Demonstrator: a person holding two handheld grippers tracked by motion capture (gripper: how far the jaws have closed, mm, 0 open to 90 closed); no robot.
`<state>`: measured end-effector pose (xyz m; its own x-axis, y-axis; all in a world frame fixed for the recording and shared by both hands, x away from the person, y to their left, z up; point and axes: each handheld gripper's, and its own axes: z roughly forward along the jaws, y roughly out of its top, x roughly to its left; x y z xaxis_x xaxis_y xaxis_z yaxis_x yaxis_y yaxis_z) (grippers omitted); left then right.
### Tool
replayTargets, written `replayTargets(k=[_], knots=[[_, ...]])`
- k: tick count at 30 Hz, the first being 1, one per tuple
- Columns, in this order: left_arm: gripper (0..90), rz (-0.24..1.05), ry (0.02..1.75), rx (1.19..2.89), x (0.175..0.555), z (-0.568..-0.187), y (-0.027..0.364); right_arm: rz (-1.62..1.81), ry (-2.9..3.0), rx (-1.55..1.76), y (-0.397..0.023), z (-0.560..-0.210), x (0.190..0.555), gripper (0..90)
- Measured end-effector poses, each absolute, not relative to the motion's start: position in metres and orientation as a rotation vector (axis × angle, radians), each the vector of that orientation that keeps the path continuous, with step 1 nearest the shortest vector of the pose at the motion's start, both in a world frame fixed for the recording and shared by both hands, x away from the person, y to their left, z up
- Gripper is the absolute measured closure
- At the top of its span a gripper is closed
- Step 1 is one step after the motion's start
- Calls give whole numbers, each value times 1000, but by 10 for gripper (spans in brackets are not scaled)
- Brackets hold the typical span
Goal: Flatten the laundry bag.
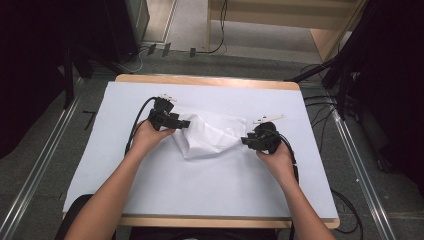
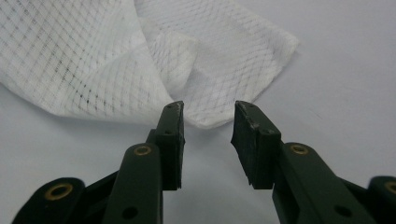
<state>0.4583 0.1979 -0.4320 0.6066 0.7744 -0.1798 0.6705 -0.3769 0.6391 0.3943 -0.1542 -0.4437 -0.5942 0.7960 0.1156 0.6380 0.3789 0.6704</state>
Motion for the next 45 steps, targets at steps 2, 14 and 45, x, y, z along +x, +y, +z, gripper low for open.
replayTargets(k=[2, 14, 45], knots=[[363, 196, 1144, 2135, 462, -438, 199, 1014, 2413, 1284, -155, -444, 393, 648], [322, 145, 1186, 2102, 469, -455, 202, 1008, 2396, 1307, -163, -446, 392, 644], [829, 111, 980, 2069, 438, -414, 183, 1023, 2383, 1337, -172, -447, 399, 634]])
